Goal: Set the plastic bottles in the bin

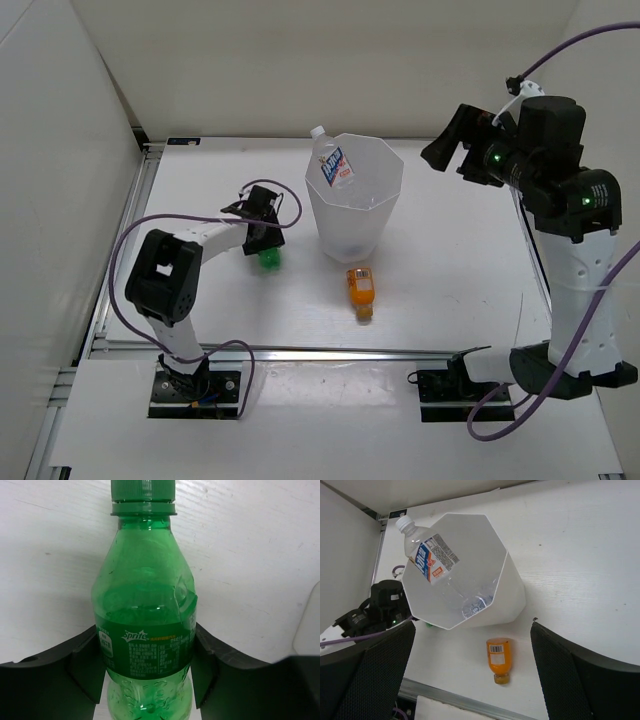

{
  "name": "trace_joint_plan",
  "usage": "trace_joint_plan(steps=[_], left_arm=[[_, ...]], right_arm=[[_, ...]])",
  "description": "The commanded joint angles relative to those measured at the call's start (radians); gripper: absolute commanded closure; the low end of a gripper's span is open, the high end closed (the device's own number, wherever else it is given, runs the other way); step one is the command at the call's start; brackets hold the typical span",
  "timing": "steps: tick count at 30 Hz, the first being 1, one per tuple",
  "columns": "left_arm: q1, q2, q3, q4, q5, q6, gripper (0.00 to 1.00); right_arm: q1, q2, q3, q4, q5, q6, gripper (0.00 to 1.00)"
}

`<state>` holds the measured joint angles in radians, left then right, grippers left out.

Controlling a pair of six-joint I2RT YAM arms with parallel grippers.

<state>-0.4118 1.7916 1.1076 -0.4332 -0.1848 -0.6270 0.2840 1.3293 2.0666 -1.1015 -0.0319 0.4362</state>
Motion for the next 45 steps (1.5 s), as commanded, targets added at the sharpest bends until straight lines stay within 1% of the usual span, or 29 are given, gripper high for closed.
trace_joint_plan(steps=[1,2,4,5,7,10,11,12,13,14,15,17,20,24,26,27,28,29,31,34,36,37,38,39,40,41,42,43,45], left_arm=[[0.002,-0.162,0.003,0.002,-0.109,0.027,0.57],[0.002,-0.200,0.003,-0.009,-0.183,0.027,0.59],[0.011,-0.285,0.044,-0.018,-0.237,0.027,0.59],[0.011,-0.364,0.061,-0.018,-0.251,0.039,0.59],[0.011,-0.418,0.119,-0.018,-0.251,0.053,0.59],[-0.021,-0.432,0.311,-0.018,-0.168,0.075,0.59],[-0.033,-0.416,0.434,-0.018,-0.133,0.088,0.64],[-0.050,-0.367,0.498,-0.018,-0.102,0.110,0.67],[-0.095,-0.341,0.555,-0.018,-0.070,0.110,0.67],[-0.122,-0.313,0.662,-0.018,-0.070,0.125,0.67],[-0.148,-0.252,0.714,-0.018,-0.058,0.159,0.67],[-0.220,-0.200,0.841,-0.018,-0.058,0.187,0.67],[-0.272,-0.101,0.931,-0.018,-0.013,0.205,0.64],[-0.323,-0.032,0.913,-0.018,0.031,0.184,0.64],[-0.352,-0.032,0.873,-0.018,0.062,0.184,0.60],[-0.361,-0.023,0.859,-0.018,0.074,0.184,0.54],[-0.361,-0.023,0.850,-0.018,0.091,0.184,0.37],[-0.373,-0.023,0.839,-0.018,0.120,0.196,0.00],[-0.374,-0.044,0.839,-0.027,0.130,0.208,0.00],[-0.374,-0.104,0.870,-0.027,0.081,0.246,0.00],[-0.374,-0.148,0.880,-0.027,-0.008,0.283,0.00],[-0.374,-0.206,0.880,-0.027,-0.049,0.306,0.00],[-0.351,-0.239,0.859,-0.027,-0.135,0.306,0.00],[-0.331,-0.274,0.797,-0.027,-0.175,0.306,0.00],[-0.311,-0.311,0.749,-0.027,-0.212,0.306,0.00],[-0.267,-0.390,0.692,-0.027,-0.267,0.297,0.00],[-0.243,-0.428,0.631,-0.027,-0.283,0.297,0.00],[-0.222,-0.464,0.512,-0.042,-0.292,0.297,0.00],[-0.176,-0.573,0.398,-0.056,-0.292,0.259,0.00]], right_arm=[[-0.020,-0.030,-0.032,0.005,0.010,-0.024,0.00],[-0.020,-0.030,-0.033,0.015,-0.003,-0.024,0.00],[-0.031,-0.030,-0.043,0.015,-0.019,-0.014,0.00],[-0.040,-0.030,-0.043,0.015,-0.028,-0.014,0.00],[-0.063,-0.030,-0.069,0.034,-0.071,-0.004,0.00],[-0.086,-0.039,-0.108,0.063,-0.094,0.007,0.00],[-0.086,-0.027,-0.108,0.063,-0.103,0.007,0.00],[-0.086,-0.016,-0.117,0.063,-0.117,0.031,0.00],[-0.097,-0.016,-0.129,0.072,-0.128,0.042,0.00],[-0.097,-0.016,-0.141,0.081,-0.140,0.058,0.00],[-0.111,-0.016,-0.155,0.109,-0.173,0.070,0.00],[-0.120,-0.016,-0.180,0.133,-0.188,0.105,0.00],[-0.120,-0.016,-0.206,0.152,-0.210,0.127,0.00],[-0.120,-0.016,-0.243,0.161,-0.211,0.136,0.00],[-0.120,-0.025,-0.256,0.161,-0.200,0.136,0.00],[-0.120,-0.047,-0.257,0.161,-0.188,0.145,0.00],[-0.120,-0.047,-0.282,0.161,-0.188,0.145,0.00],[-0.120,-0.059,-0.292,0.161,-0.178,0.145,0.00],[-0.120,-0.070,-0.312,0.170,-0.178,0.154,0.00],[-0.120,-0.088,-0.356,0.170,-0.169,0.164,0.00],[-0.120,-0.117,-0.423,0.170,-0.169,0.164,0.00],[-0.120,-0.128,-0.459,0.181,-0.169,0.164,0.00],[-0.120,-0.163,-0.503,0.201,-0.193,0.154,0.00],[-0.108,-0.189,-0.558,0.224,-0.207,0.124,0.00],[-0.097,-0.218,-0.680,0.250,-0.207,0.113,0.00],[-0.066,-0.276,-0.735,0.287,-0.207,0.104,0.00],[-0.051,-0.301,-0.779,0.296,-0.179,0.104,0.00],[-0.016,-0.318,-0.812,0.296,-0.157,0.104,0.00],[0.035,-0.355,-0.870,0.282,-0.113,0.095,0.00]])
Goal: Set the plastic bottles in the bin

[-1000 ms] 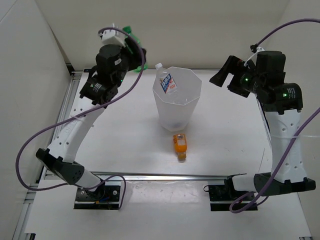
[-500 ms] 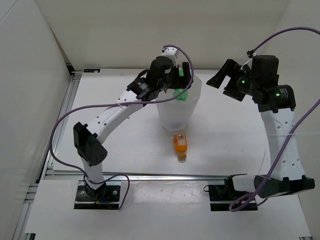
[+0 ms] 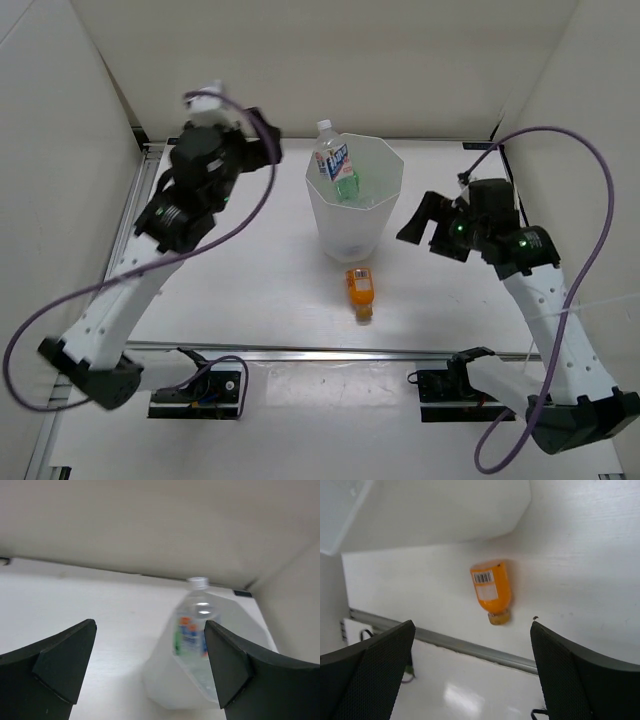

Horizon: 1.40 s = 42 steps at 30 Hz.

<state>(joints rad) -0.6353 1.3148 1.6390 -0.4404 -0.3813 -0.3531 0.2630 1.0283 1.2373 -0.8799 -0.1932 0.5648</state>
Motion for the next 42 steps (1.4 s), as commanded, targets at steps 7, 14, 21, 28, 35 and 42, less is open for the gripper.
trace_joint_plan(steps=[7,14,21,28,35,42], left_arm=[[0.143,-0.304,-0.426,-0.219,-0.131,-0.150,0.00],[0.206,-0.313,-0.455,-0.382,-0.131,-0.179,0.00],[0.226,-0.324,-0.522,-0.412,-0.074,-0.224,0.00],[0.226,-0.324,-0.533,-0.460,-0.074,-0.233,0.00],[0.226,-0.324,-0.533,-0.511,-0.084,-0.233,0.00],[0.226,-0.324,-0.533,-0.529,-0.093,-0.242,0.00]], right_arm=[[0.485,-0.016,-0.257,0.149,0.375,-0.025,0.00],[0.630,-0.050,-0.628,0.539,0.592,0.107,0.00],[0.630,0.084,-0.661,0.749,0.578,0.048,0.00],[0.630,0.174,-0.651,0.852,0.531,0.024,0.00],[0.621,0.265,-0.651,0.904,0.486,0.024,0.06],[0.599,0.239,-0.642,0.829,0.488,0.044,0.51]])
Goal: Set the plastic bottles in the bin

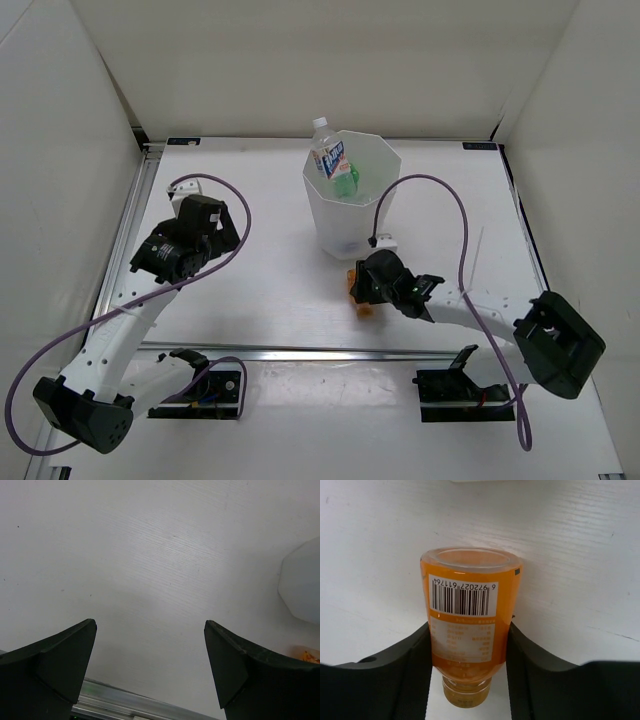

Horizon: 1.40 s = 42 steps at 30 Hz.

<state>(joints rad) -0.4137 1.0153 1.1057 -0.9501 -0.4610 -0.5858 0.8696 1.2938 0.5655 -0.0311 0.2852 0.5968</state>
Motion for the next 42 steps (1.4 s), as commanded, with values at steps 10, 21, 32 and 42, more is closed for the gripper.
trace_joint_plan(steps=[10,21,32,42], left_arm=[[0.004,0.005,-0.009,0.022,-0.022,-0.037,0.00],[0.004,0.034,-0.012,0.053,-0.031,-0.037,0.00],[0.013,0.003,0.019,0.053,-0.041,0.006,0.00],[0.023,-0.046,-0.104,0.063,-0.089,-0.029,0.00]], right_arm=[[0.072,-0.456,0.263,-0.547,0.077,0.098,0.85],[-0.041,-0.029,1.056,-0.544,0.154,-0.317,0.91],[-0.277,0.351,1.627,-0.820,-0.130,-0.249,0.00],[-0.435,0.134,1.357,-0.953,-0.322,-0.111,0.00]])
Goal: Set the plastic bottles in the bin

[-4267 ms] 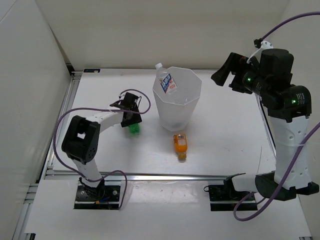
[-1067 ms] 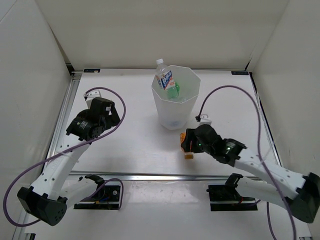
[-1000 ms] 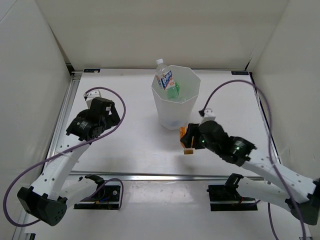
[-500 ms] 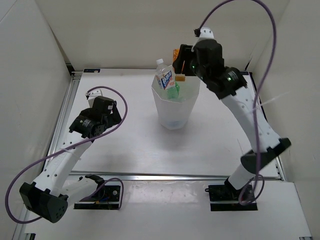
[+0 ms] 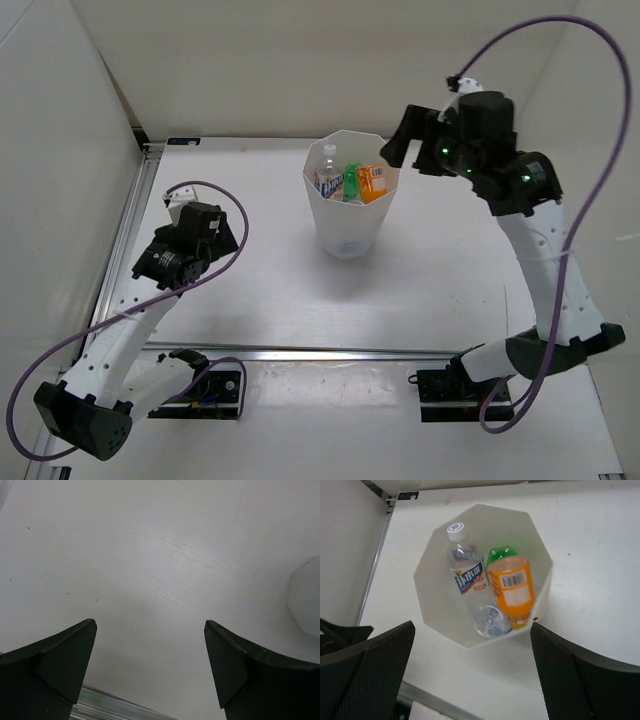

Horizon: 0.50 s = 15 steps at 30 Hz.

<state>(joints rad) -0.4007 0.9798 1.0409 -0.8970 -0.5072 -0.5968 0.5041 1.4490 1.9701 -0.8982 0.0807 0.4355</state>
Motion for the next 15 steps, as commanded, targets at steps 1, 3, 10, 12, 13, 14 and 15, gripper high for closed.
trace_joint_plan(steps=[1,3,10,12,13,14,15], left_arm=[[0.010,-0.010,-0.068,0.010,-0.060,-0.033,0.00],[0.010,0.002,-0.081,0.010,-0.105,-0.072,0.00],[0.010,0.025,-0.107,-0.066,-0.381,-0.147,0.00],[0.010,0.014,-0.117,-0.066,-0.416,-0.126,0.00],[0.010,0.002,-0.130,-0.066,-0.451,-0.126,0.00],[0.010,-0.009,-0.140,-0.075,-0.468,-0.126,0.00],[0.010,-0.009,-0.140,-0.091,-0.488,-0.148,0.00]], right_arm=[[-0.122,-0.004,-0.062,-0.114,-0.160,0.051,0.00],[-0.198,0.023,-0.088,-0.187,-0.299,0.051,0.00],[-0.321,0.031,-0.256,-0.136,-0.588,-0.003,0.00],[-0.354,0.008,-0.293,-0.116,-0.617,-0.003,0.00],[-0.367,0.008,-0.293,-0.116,-0.618,-0.012,0.00],[-0.393,0.008,-0.293,-0.116,-0.636,-0.012,0.00],[-0.403,0.008,-0.293,-0.126,-0.636,-0.027,0.00]])
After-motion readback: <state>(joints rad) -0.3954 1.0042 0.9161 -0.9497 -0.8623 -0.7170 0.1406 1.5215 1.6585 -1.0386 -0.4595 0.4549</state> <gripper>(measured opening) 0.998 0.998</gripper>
